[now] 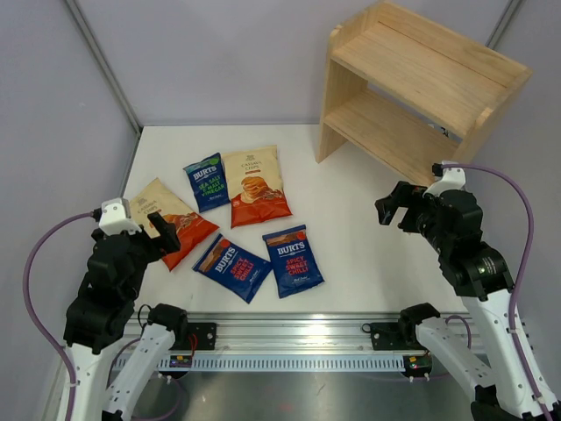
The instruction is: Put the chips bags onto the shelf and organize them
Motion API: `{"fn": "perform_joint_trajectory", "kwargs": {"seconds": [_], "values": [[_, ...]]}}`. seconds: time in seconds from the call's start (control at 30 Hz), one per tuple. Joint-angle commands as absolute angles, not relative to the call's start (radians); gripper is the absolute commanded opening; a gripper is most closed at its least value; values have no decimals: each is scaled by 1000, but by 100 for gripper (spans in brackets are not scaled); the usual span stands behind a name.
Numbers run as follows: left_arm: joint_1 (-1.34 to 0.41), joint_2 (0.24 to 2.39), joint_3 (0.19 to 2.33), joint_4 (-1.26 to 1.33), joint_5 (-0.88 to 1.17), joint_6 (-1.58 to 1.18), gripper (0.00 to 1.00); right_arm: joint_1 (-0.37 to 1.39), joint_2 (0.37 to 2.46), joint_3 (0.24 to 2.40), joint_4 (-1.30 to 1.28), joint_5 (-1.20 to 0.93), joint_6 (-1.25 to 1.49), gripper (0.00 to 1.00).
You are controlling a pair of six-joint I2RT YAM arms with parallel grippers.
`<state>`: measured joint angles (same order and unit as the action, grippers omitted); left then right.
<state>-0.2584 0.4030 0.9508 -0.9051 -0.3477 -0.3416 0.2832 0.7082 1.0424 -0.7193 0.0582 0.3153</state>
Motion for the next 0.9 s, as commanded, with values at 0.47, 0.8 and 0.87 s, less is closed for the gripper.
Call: {"fn": "perform_joint_trajectory", "kwargs": {"seconds": [0.47,0.8,0.87], "values": [[-163,684,968,-675,-542,-439,99,288,676,908,-403,-340,387,100],[433,983,965,-460,-11,-590,99,288,756,819,-192,-547,482,99],[484,1012,930,-407,27,-633,99,288,771,808,-161,-581,494,99]]}}
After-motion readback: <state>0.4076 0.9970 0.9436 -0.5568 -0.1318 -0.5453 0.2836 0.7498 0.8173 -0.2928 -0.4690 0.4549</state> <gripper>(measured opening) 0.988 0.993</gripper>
